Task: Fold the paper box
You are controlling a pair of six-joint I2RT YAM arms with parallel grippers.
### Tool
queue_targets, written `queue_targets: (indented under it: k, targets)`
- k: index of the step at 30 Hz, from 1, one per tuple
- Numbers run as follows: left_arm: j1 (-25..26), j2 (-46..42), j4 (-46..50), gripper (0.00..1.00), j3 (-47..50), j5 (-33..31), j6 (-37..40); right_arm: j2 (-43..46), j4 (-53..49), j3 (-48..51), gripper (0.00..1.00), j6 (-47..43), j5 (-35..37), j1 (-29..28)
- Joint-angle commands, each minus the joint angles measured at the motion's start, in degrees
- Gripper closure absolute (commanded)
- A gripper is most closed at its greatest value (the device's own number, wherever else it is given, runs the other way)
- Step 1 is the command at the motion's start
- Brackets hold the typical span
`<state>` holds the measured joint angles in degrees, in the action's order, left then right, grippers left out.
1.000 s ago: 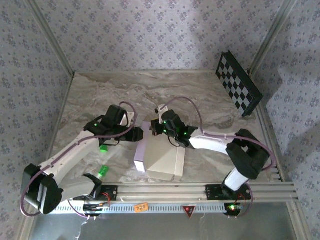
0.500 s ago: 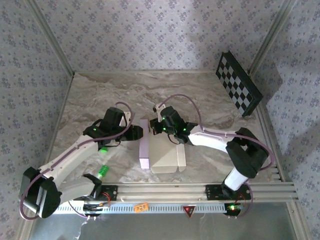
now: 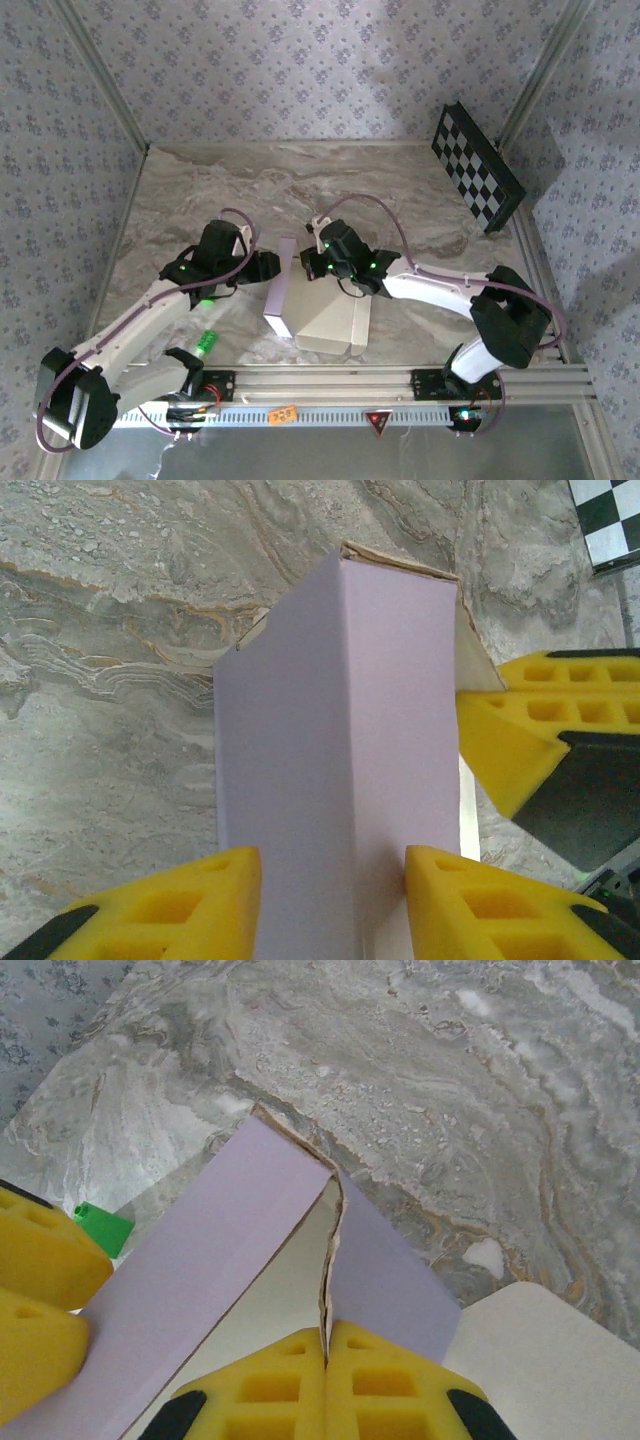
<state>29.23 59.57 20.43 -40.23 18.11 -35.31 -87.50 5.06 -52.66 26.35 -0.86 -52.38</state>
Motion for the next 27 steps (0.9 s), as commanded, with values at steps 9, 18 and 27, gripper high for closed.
queue_targets:
  k: [9,18,27]
  targets:
    - [-0.4,0.8,0.1,0.59,0.8,-0.7,-1.5,-0.6,4.5,7.1,1.0,5.9,3.1,-3.8]
    - [-0.5,-0.5,5.1,0.52,-3.0,-3.6,-0.8,-2.0,5.1,10.0,1.0,6.7,5.3,-4.4]
    - [-0.4,6.1,16.0,0.38,-14.8,-8.3,-0.1,-2.8,5.0,9.6,1.0,6.6,4.5,-4.3]
